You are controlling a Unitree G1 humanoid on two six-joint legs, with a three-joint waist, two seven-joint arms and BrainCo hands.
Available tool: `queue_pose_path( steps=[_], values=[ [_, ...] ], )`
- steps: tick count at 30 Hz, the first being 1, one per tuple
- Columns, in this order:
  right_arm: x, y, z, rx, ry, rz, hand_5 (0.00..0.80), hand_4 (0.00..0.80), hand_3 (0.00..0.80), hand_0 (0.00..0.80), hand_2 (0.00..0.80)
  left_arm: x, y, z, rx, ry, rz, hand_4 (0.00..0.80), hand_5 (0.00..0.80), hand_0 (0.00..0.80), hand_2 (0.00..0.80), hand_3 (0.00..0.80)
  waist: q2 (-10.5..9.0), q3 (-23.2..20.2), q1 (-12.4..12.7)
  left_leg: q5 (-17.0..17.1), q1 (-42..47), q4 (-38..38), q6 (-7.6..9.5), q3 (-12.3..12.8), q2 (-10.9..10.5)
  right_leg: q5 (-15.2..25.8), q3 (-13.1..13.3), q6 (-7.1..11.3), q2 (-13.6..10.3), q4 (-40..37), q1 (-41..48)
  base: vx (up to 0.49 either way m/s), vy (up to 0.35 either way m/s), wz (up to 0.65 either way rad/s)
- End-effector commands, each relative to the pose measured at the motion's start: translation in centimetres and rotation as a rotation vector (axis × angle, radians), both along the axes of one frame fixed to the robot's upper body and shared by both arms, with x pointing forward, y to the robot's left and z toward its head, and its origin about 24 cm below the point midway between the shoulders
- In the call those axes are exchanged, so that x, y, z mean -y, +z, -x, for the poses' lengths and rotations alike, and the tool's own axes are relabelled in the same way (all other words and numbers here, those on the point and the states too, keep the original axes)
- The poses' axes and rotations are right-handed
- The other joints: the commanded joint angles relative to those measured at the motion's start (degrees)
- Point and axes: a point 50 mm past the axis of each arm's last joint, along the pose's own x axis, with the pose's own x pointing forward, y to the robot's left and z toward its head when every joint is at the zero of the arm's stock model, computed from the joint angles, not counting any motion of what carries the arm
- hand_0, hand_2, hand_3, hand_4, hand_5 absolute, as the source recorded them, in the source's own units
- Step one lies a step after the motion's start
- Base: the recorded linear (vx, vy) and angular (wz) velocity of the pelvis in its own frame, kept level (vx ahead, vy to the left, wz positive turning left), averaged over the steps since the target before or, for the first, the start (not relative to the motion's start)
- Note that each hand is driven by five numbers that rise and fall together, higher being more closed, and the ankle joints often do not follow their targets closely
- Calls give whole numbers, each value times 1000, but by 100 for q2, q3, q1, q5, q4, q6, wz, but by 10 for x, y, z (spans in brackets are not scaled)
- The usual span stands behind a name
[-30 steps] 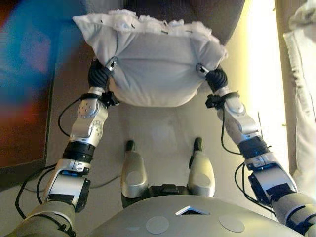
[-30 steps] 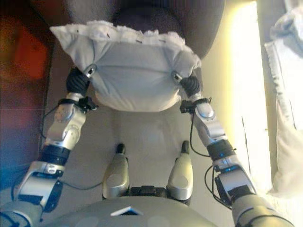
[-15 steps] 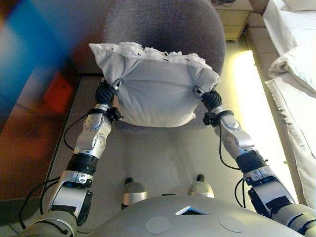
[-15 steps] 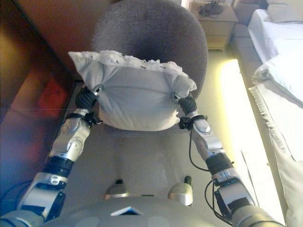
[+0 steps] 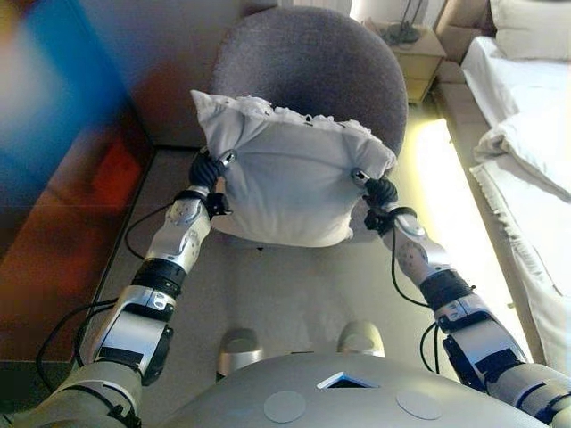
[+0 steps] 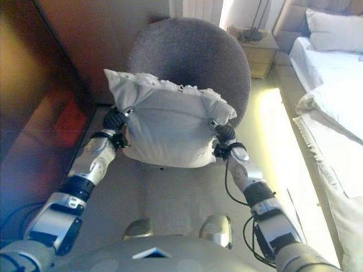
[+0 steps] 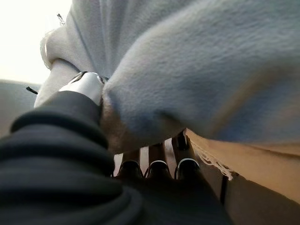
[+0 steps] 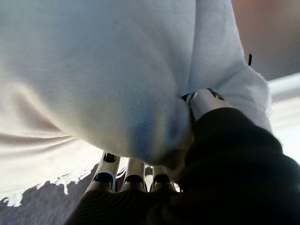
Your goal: Pick up the cushion and take it to the sofa
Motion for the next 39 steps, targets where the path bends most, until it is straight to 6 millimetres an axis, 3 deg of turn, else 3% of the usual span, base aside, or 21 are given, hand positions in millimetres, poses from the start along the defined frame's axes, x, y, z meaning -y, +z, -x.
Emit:
queue_pose_path(
  steps=[1,4,6,8,10,13,14,15,16,17,19,21,24,26,28,31,32,35,39],
  values=[
    [-17,83,-38,325,25,-127,800,800,800,800,800,38,65,-30,288,-123,126,800,800,800,800,800,-3,-51,-384,-617,744,51,762,133,-1054,1890,333,152,15,-1043,-501,410,16,85],
    [-16,83,-36,325,39,-111,800,800,800,800,800,43,64,-28,286,-127,135,800,800,800,800,800,-31,-16,-579,-856,1000,77,918,-47,-1215,2155,306,196,355,-1610,-813,433,29,59],
    [-13,83,-35,326,44,-116,800,800,800,800,800,42,63,-24,280,-133,126,800,800,800,800,800,-74,27,-671,-1040,1285,74,1034,-187,-1312,2344,79,144,513,-1635,-1161,492,-18,-28],
    [-11,80,-33,325,63,-121,800,800,800,800,800,37,58,-20,274,-120,128,800,800,800,800,800,-62,-6,-677,-1104,1373,97,1107,-247,-1335,2236,-27,54,609,-1581,-1087,396,-58,-24],
    [-14,80,-31,322,94,-120,800,800,800,800,800,32,53,-15,269,-99,141,800,800,800,800,800,-26,-89,-675,-990,1436,178,1034,-121,-1252,2039,-164,-53,609,-1261,-997,344,-80,17],
    [-21,74,-25,303,138,-122,800,800,800,800,800,25,48,-10,258,-65,151,800,800,800,800,800,137,-267,-731,-336,1568,472,689,113,-908,1727,-286,-259,697,-1003,-837,254,-87,14],
    [-25,74,-23,300,160,-119,800,800,800,800,800,22,47,-8,261,-52,152,800,800,800,800,800,186,-350,-764,374,1514,955,407,281,-689,1608,-360,-380,735,-997,-712,156,-125,9],
    [-26,74,-22,303,176,-114,800,800,800,800,800,21,48,-8,266,-47,155,800,800,800,800,800,171,-383,-790,789,1415,1388,243,457,-546,1537,-385,-479,732,-1008,-600,153,-148,11],
    [-26,74,-22,306,184,-111,800,800,800,800,800,20,48,-7,270,-42,161,800,800,800,800,800,135,-387,-792,988,1254,1862,153,558,-490,1498,-390,-560,718,-1012,-504,202,-179,5],
    [-25,74,-21,310,190,-105,800,800,800,800,800,20,48,-7,276,-36,173,800,800,800,800,800,21,-377,-774,1156,949,2608,112,672,-490,1442,-367,-665,651,-1004,-353,240,-185,-13],
    [-23,71,-17,315,191,-107,800,800,800,800,800,19,48,-5,282,-32,182,800,800,800,800,800,-158,-351,-720,1113,394,3525,159,779,-436,1339,-338,-798,572,-974,-129,266,-153,-49],
    [-20,68,-15,318,183,-107,800,800,800,800,800,21,50,-4,287,-47,180,800,800,800,800,800,-263,-299,-610,902,-129,3721,306,772,-361,1249,-300,-834,567,-1005,88,226,-42,-41],
    [-17,70,-19,310,161,-111,800,800,800,800,800,17,55,-6,299,-50,175,800,800,800,800,800,-208,-226,-377,803,-413,2552,464,639,-255,1013,-232,-750,690,-1006,359,255,105,-8],
    [-16,72,-23,292,152,-121,800,800,800,800,800,9,58,-7,307,-30,197,800,800,800,800,800,-110,-214,-260,947,-347,1475,388,513,-99,855,-154,-658,733,-1030,522,260,207,-13],
    [-18,74,-25,286,137,-116,800,800,800,800,800,6,59,-7,308,-17,213,800,800,800,800,800,-59,-191,-164,951,-256,771,252,487,3,733,-162,-521,619,-1073,688,188,191,-30],
    [-17,77,-26,279,112,-151,800,800,800,800,800,2,54,-8,292,-3,227,800,800,800,800,800,25,-217,-209,608,42,241,191,682,81,641,-238,-366,430,-976,662,76,158,-36],
    [-18,76,-27,260,105,-246,800,800,800,800,800,4,51,-11,280,-7,238,800,800,800,800,800,82,-264,-306,467,209,99,176,888,105,641,-317,-306,364,-907,589,26,152,-35],
    [-11,66,-23,238,34,-290,800,800,800,800,800,14,48,-16,274,-47,208,800,800,800,800,800,218,-293,-435,416,408,-337,241,1173,43,609,-446,-220,331,-769,514,33,165,5],
    [-3,59,-20,242,-41,-224,800,800,800,800,800,25,50,-18,262,-76,165,800,800,800,800,800,310,-263,-458,395,434,-558,389,1097,-199,638,-467,-117,235,-603,356,-2,152,61]
  ],
)
